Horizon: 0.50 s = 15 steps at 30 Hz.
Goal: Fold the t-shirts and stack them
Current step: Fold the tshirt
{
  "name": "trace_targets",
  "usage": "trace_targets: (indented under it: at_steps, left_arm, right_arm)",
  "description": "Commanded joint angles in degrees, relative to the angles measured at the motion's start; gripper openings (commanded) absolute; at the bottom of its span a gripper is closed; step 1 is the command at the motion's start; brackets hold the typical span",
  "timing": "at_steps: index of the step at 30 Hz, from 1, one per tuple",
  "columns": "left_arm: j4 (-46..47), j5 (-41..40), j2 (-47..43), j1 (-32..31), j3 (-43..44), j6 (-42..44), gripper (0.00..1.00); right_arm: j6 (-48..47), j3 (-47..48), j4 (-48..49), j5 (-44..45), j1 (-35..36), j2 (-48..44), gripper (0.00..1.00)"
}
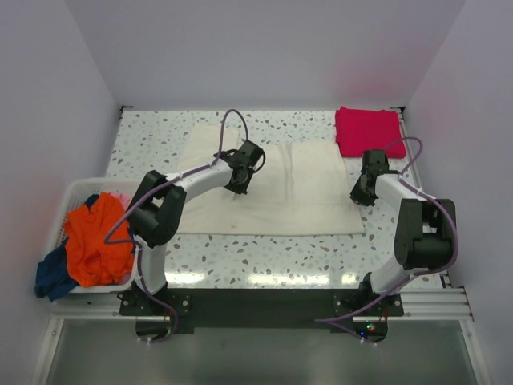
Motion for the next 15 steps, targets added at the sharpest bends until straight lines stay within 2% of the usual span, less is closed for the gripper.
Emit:
trace_targets:
  at_steps: [1,9,15]
  left_arm:
    - [1.3,-0.5,-3.5,-0.1,-0.1,0.2,0.0]
    - [0.9,-0.9,-3.9,0.0,-0.2,0.0,0.0]
    - [0.5,-2.3,-5.0,-0.1,-0.3,-0.1,0.0]
  right_arm:
    - [0.8,1.9,1.7,-0.1,-0.1,0.1,0.19]
    - [0.4,1.2,2.0,-0.7,-0.2,-0.3,0.01]
    - [0.0,2.1,0.9,-0.5,-0.2,-2.0,0.0]
